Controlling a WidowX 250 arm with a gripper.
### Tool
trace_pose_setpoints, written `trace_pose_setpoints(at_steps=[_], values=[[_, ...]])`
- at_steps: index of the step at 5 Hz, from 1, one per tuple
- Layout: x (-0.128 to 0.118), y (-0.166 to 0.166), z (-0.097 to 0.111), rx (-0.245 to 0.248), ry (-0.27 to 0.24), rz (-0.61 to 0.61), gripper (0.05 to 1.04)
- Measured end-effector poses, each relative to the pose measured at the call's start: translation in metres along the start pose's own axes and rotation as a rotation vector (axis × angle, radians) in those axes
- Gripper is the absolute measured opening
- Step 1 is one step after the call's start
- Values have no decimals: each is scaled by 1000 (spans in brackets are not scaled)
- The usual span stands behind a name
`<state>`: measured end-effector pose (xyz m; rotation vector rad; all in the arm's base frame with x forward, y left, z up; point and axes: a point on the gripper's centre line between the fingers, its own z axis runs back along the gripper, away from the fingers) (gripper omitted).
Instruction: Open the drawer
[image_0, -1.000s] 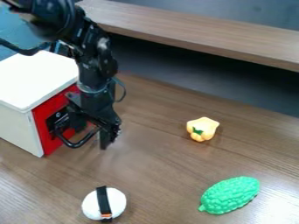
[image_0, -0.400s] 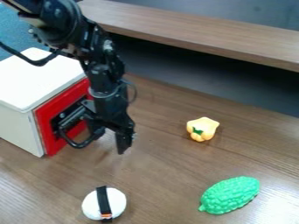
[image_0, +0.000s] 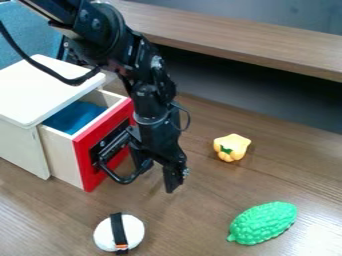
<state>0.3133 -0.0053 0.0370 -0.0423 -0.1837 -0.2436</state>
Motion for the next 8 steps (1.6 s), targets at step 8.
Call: trace_pose_setpoints(at_steps=[8], values=[[-3,-31,36,67,81,0,999]])
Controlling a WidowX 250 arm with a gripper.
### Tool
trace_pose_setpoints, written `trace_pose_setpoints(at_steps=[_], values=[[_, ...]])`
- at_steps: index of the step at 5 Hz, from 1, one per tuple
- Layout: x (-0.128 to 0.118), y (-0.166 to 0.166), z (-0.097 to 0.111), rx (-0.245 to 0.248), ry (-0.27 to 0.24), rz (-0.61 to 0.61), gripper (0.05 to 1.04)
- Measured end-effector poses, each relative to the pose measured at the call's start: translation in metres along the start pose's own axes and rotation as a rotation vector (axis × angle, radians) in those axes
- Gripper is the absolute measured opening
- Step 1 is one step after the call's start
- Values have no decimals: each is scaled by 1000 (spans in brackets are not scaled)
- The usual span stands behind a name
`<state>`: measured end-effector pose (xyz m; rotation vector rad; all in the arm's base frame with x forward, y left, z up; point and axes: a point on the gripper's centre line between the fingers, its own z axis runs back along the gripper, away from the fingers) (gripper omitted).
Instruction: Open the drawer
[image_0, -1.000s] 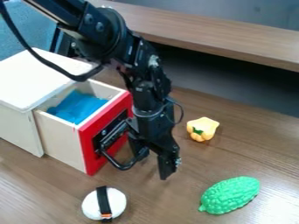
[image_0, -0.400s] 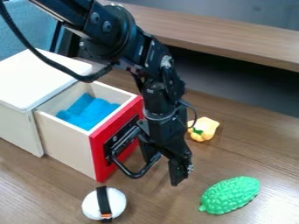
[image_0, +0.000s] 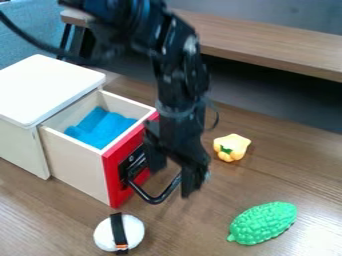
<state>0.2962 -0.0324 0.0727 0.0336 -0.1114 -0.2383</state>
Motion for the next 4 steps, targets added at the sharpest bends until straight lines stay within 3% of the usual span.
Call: trace_pose_setpoints(at_steps=[1,2,3,4], values=[[2,10,34,18,9,48,999],[-3,11,60,-14,-3,63,999],[-8,10,75,-47,-28,53,999],[-8,8,81,-50,-49,41,999]])
